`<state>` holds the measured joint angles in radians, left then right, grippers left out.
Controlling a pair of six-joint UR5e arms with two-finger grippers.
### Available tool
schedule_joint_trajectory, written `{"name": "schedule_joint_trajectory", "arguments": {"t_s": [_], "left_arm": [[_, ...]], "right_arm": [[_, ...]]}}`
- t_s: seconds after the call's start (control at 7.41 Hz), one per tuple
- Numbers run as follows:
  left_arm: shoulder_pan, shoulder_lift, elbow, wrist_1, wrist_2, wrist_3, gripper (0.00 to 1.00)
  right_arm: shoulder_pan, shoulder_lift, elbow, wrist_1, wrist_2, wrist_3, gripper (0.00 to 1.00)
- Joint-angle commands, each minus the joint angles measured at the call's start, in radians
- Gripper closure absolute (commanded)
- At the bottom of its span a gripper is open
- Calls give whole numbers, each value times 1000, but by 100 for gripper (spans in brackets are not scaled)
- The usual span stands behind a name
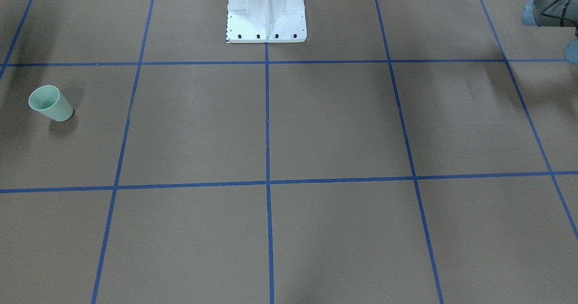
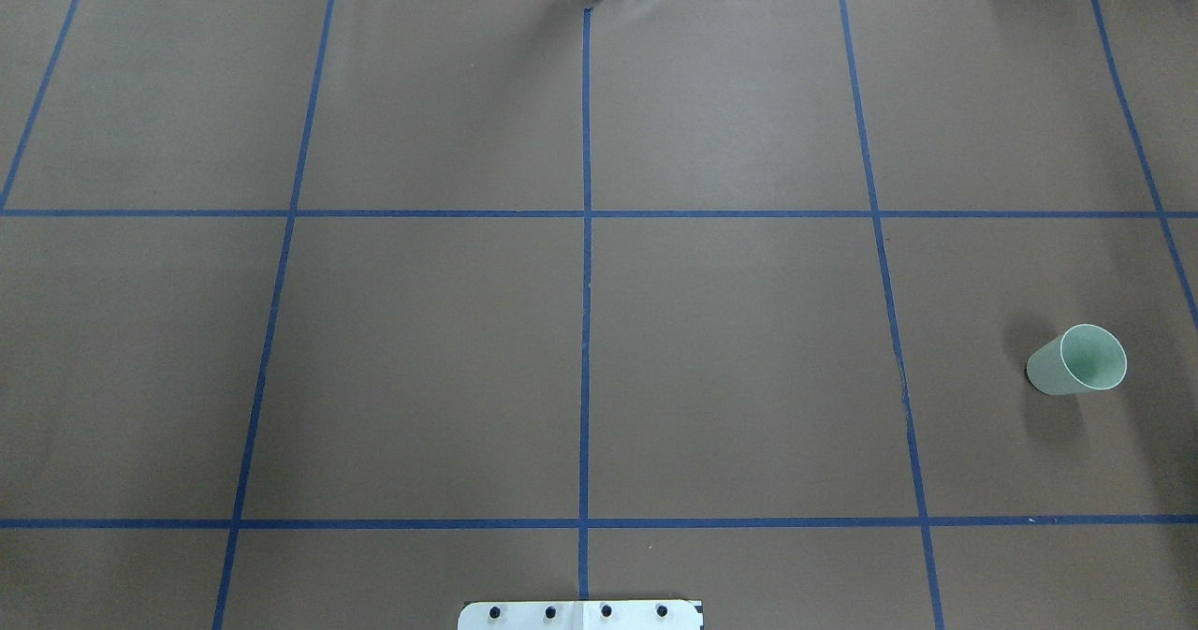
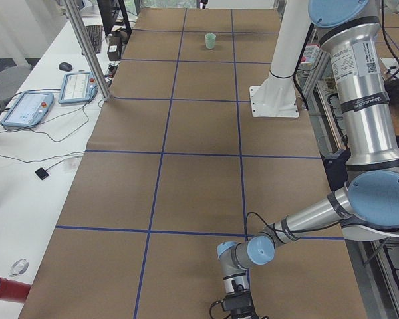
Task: Transfer and stack yellow cup on green cup
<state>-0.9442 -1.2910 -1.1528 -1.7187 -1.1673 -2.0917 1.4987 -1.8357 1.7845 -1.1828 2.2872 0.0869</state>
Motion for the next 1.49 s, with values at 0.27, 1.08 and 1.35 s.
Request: {"name": "schedule_joint_trajectory", "arguments": {"t_s": [0.27,1.08,1.35], "left_arm": [[-184,-10,-5,-570,83,554,80],[-387,-177,-13,-1157,-19,1258,83],[-392,-177,-16,-1368,-280,1446,83]], "right_arm": [[2,0,3,43,2,1,0],[2,0,-1,71,3,4,0],[2,0,2,71,6,31,0]]}}
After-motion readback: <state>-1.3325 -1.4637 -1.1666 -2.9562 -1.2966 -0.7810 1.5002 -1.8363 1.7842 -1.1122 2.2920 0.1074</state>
